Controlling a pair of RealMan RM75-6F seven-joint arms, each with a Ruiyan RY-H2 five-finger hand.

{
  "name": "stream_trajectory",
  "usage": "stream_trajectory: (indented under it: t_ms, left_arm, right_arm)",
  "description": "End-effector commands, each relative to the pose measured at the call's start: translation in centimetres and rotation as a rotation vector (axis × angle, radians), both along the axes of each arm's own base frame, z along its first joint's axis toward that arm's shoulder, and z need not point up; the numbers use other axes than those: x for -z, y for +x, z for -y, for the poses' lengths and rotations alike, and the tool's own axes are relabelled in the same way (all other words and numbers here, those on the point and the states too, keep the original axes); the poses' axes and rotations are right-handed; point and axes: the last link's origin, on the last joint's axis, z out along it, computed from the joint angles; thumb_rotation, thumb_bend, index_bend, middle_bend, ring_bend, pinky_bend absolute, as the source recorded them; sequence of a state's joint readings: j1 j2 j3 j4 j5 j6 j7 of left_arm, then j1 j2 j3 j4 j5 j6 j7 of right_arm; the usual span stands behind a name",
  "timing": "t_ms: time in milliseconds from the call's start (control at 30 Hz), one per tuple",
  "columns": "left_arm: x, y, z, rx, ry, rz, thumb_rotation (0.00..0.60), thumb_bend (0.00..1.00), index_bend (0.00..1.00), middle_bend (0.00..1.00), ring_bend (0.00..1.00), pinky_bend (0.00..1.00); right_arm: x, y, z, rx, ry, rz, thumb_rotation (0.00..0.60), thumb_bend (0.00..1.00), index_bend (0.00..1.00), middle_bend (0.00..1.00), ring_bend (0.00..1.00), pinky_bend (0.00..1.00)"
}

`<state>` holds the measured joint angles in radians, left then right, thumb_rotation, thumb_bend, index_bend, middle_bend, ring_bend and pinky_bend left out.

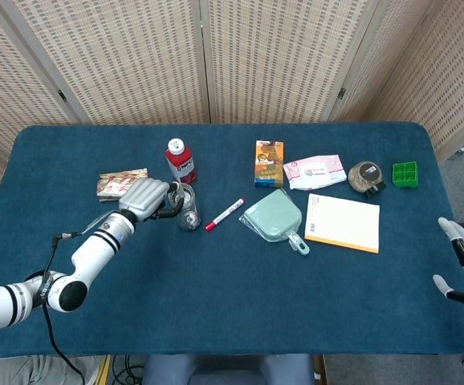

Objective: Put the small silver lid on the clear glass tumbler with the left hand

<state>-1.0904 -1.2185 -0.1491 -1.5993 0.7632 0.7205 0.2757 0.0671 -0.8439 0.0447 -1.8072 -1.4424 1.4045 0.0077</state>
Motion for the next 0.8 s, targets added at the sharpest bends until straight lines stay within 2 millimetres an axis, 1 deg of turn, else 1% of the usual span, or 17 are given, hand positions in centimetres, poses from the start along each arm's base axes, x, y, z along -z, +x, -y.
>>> stream_trajectory:
  t_ms: [33,433,800]
  left_arm:
    - [-0.05,0.11,-0.02,0.000,0.003,0.006,0.106,0.51,0.32,1.00,1.00,1.00]
    - [-0.59,0.15,-0.16,-0.003,0.020,0.016,0.115,0.51,0.32,1.00,1.00,1.00]
    - [-0.12,-0.06,-0.12,0.006,0.020,-0.007,0.124,0.51,0.32,1.00,1.00,1.00]
  right_arm:
    - [0.01,-0.01,-0.01,0.000,0.000,0.000,0.600,0.24,0.00,0.12,0.03,0.07]
    - [0.01,-0.04,0.02,0.001,0.001,0.000,0.600,0.24,0.01,0.12,0.03,0.07]
    - [-0.06,-0.03,-0.10,0.003,-0.001,0.000,0.600,0.23,0.00,0.12,0.03,0.07]
